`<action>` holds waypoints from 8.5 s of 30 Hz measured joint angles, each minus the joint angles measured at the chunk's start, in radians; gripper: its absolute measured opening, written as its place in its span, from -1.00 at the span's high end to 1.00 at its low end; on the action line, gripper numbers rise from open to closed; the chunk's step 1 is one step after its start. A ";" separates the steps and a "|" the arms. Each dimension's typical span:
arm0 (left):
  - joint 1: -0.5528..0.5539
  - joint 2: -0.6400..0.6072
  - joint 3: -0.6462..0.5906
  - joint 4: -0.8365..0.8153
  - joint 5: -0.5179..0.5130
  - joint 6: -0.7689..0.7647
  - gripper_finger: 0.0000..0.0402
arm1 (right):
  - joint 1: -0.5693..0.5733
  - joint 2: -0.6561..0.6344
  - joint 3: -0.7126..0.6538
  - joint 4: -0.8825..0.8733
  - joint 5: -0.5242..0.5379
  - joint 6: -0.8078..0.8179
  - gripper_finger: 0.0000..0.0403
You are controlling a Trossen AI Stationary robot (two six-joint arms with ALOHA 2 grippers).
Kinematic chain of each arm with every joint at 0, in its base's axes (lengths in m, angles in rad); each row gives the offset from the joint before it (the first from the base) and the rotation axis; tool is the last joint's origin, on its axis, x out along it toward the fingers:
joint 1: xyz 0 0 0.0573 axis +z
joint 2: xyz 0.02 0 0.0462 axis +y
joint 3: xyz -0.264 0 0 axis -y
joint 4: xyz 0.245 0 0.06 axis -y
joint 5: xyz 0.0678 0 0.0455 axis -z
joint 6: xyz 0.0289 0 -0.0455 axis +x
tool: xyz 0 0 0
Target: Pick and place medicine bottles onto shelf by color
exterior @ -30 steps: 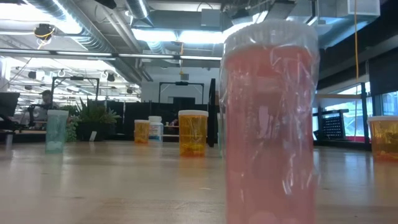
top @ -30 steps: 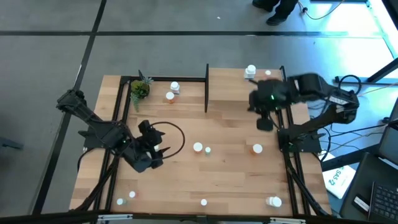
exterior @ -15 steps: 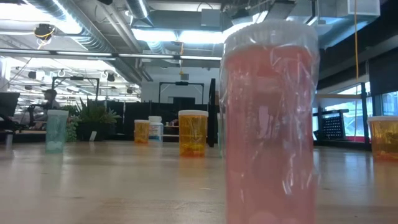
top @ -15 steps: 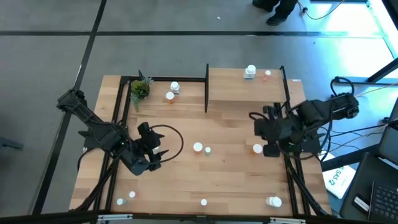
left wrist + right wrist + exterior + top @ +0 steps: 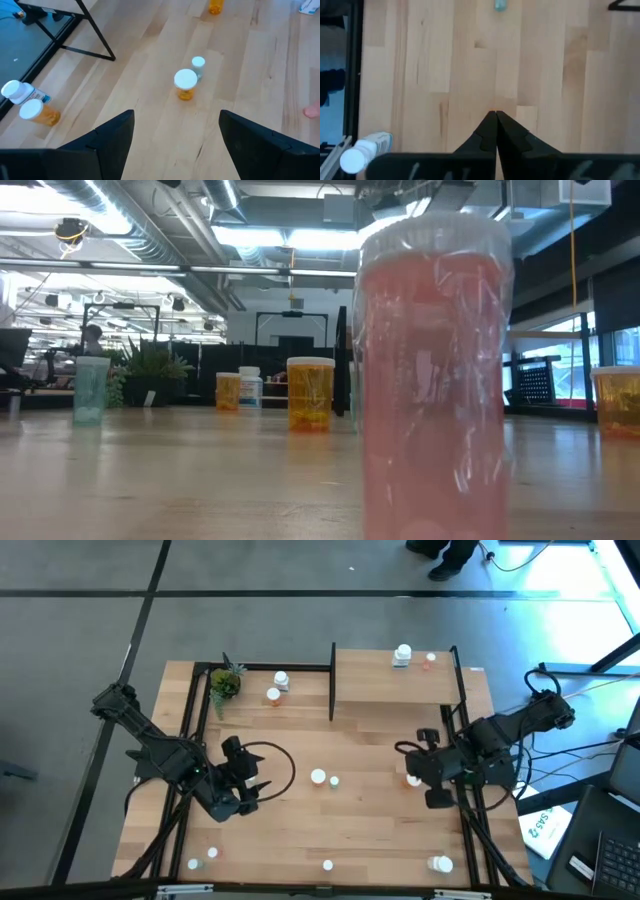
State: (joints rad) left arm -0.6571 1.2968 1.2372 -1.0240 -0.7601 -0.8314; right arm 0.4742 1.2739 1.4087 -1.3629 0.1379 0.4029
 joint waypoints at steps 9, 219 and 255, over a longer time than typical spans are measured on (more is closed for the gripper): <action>0.000 0.000 0.000 0.000 0.000 0.003 -0.42 | -0.045 0.000 -0.008 0.136 0.000 -0.076 0.54; 0.000 0.001 -0.124 0.034 0.022 0.029 -0.42 | -0.267 0.673 0.169 0.490 -0.034 -0.303 0.36; 0.026 0.002 -0.124 0.058 -0.016 0.022 -0.42 | -0.342 0.673 0.795 -0.089 0.179 -0.224 0.35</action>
State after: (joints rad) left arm -0.6311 1.2983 1.1133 -0.9661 -0.7757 -0.8097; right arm 0.1323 1.9465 2.2040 -1.4520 0.3164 0.1791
